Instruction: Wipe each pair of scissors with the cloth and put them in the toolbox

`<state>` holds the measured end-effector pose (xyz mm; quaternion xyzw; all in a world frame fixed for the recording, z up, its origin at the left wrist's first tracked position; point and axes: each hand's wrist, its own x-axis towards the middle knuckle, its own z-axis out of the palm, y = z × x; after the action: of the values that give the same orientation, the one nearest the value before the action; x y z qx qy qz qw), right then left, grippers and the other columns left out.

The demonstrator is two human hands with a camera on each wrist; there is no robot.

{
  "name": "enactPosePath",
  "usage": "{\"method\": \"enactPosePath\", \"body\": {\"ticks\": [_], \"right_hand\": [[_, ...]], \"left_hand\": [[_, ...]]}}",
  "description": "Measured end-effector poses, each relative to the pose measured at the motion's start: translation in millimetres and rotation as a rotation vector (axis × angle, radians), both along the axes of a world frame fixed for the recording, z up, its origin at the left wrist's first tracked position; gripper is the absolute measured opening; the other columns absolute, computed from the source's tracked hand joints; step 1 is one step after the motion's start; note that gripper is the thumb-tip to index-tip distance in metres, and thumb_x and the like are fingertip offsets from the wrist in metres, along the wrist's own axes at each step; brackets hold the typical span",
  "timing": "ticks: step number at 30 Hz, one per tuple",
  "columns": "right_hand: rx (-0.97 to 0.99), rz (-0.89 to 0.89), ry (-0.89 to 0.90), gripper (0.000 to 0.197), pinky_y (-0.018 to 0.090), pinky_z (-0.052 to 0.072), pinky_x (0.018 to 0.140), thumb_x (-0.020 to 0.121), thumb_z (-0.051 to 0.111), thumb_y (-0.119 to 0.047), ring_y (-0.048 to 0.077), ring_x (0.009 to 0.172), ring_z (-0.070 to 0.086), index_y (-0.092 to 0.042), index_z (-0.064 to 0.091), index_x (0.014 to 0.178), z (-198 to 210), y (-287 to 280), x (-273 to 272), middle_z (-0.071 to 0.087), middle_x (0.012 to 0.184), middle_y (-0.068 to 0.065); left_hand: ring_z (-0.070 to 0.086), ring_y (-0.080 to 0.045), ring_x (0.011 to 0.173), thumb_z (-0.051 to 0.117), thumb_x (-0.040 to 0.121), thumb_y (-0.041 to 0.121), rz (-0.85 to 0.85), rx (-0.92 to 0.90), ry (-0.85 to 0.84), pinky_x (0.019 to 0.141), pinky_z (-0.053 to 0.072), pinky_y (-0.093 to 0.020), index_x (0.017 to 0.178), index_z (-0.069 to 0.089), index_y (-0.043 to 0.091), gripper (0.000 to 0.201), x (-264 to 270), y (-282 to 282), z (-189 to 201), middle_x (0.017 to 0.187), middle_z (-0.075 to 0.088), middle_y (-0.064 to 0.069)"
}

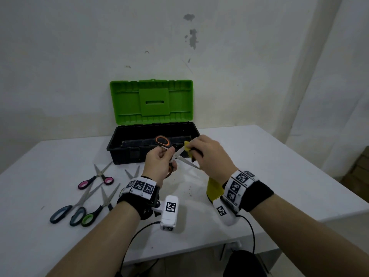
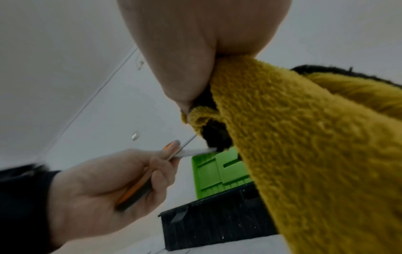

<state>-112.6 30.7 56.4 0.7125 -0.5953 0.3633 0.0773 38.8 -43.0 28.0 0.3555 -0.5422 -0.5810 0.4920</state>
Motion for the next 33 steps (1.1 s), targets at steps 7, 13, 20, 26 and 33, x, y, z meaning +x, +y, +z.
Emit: {"method": "enactPosePath", "body": {"ticks": [7,13,20,26,33], "right_hand": [[-0.073,-0.134,-0.127,0.01,0.045,0.051,0.069,0.09,0.06,-0.009,0.024,0.077,0.058,-0.011,0.069,0.093,-2,-7,-19,0.059,0.092,0.003],[-0.03,0.051,0.071,0.013,0.042,0.052,0.064,0.091,0.06,-0.011,0.024,0.077,0.06,-0.012,0.07,0.098,-8,2,1,0.061,0.099,0.004],[-0.107,-0.158,-0.146,0.012,0.044,0.052,0.071,0.091,0.061,-0.012,0.024,0.079,0.059,-0.012,0.072,0.097,1,-5,-27,0.061,0.091,0.005],[0.041,0.002,0.035,0.022,0.038,0.051,0.076,0.095,0.057,-0.018,0.025,0.087,0.06,-0.012,0.07,0.112,-4,2,6,0.061,0.101,0.007],[0.083,-0.202,-0.072,0.019,0.039,0.049,0.075,0.095,0.056,-0.02,0.025,0.085,0.057,-0.017,0.071,0.106,13,-2,-13,0.06,0.093,0.005]], "left_hand": [[0.048,-0.018,0.047,0.057,0.1,0.012,-0.009,0.022,-0.03,0.048,0.047,-0.029,0.082,0.055,0.002,0.02,0,1,0,0.054,0.05,-0.003],[0.047,-0.016,0.045,0.057,0.1,0.011,-0.018,0.073,-0.01,0.045,0.046,-0.026,0.079,0.051,0.004,0.023,-2,4,-1,0.053,0.044,0.001],[0.046,-0.017,0.048,0.056,0.1,0.011,-0.013,0.071,-0.044,0.048,0.048,-0.027,0.078,0.054,0.004,0.023,2,2,-1,0.057,0.046,-0.003],[0.05,-0.017,0.045,0.056,0.1,0.012,-0.038,-0.018,-0.085,0.051,0.047,-0.031,0.085,0.056,0.001,0.019,-4,7,-2,0.061,0.048,-0.007],[0.053,-0.018,0.049,0.056,0.101,0.026,-0.03,0.153,-0.025,0.056,0.055,-0.031,0.089,0.059,0.005,0.024,1,7,0,0.072,0.056,-0.009]]}}
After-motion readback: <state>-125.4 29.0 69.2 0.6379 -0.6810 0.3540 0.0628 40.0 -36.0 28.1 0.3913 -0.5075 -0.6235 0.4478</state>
